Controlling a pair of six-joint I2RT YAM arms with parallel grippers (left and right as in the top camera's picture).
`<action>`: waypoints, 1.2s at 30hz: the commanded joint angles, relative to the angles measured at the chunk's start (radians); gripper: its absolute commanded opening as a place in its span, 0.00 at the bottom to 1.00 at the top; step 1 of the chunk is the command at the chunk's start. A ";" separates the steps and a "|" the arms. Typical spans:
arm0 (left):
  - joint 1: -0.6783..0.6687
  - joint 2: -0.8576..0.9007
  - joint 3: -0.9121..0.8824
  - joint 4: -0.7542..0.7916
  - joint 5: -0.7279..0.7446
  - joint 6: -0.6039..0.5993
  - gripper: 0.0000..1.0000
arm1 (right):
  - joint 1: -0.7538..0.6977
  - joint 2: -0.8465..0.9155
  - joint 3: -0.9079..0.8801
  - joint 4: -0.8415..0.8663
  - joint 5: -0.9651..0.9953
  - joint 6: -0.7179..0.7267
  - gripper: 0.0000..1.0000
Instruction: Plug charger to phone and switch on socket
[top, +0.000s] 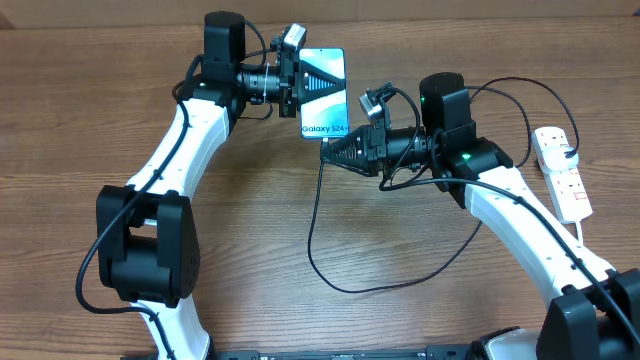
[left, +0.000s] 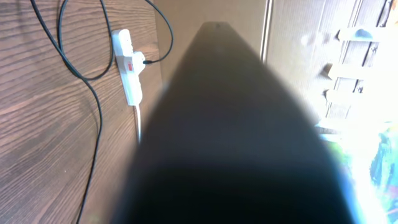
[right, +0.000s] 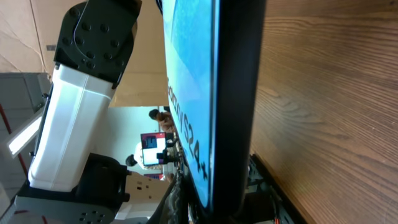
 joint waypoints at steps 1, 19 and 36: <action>-0.009 -0.041 0.028 0.000 0.136 0.016 0.04 | -0.011 -0.002 0.005 0.017 0.069 -0.027 0.04; -0.010 -0.041 0.028 0.000 0.196 0.092 0.04 | -0.013 -0.002 0.005 0.033 0.066 -0.100 0.04; -0.008 -0.041 0.028 0.000 0.193 0.102 0.04 | -0.051 -0.002 0.005 0.032 0.032 -0.104 1.00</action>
